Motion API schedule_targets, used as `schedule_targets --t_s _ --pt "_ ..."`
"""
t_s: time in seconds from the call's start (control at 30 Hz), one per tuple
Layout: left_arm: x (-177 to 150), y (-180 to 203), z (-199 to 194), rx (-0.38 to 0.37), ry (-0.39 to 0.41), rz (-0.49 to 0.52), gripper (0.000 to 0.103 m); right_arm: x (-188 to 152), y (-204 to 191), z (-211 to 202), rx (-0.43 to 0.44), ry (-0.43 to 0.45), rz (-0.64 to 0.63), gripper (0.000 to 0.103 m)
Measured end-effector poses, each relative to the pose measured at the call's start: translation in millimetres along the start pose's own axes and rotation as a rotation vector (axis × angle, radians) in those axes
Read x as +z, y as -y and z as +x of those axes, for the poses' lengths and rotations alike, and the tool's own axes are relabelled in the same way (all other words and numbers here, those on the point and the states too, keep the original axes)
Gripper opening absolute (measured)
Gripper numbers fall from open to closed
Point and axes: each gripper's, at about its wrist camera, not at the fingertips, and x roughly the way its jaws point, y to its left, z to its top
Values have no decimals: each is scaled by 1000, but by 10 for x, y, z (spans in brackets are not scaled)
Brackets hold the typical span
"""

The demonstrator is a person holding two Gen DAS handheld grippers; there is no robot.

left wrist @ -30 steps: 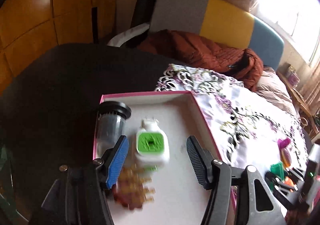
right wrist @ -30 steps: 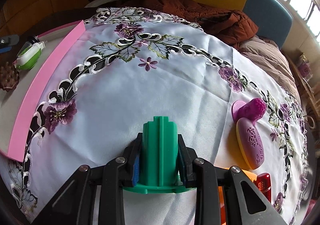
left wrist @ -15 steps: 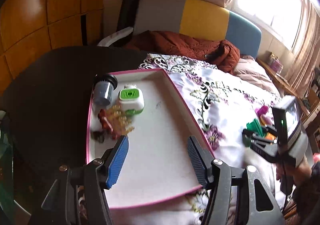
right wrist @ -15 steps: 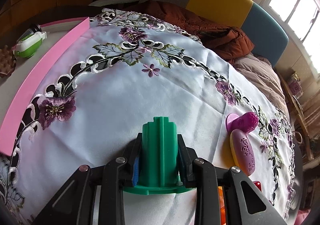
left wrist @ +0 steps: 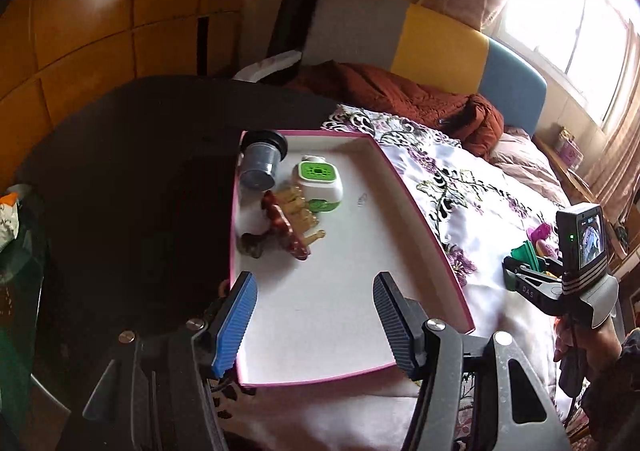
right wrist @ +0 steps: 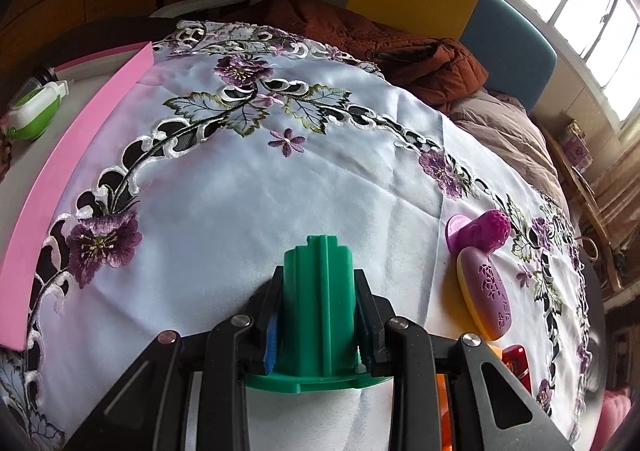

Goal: Organize rigid objects
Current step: 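Carry the green stand over the pink tray with the right tool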

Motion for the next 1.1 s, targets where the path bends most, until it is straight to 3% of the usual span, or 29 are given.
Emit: schedule_targets --t_s 0.17,0.3,0.67,1.1 --pt "-7 -104 -27 22 15 -5 61 77 25 -26 31 -28 63 30" --pt "-5 -169 -44 25 27 -20 61 228 -70 -221 108 9 102 30" --pt "-27 -315 -20 35 18 -51 61 758 -907 -746 379 108 31 30" --pt "-31 -323 -5 56 9 -47 61 892 -1496 -593 443 48 -49 30"
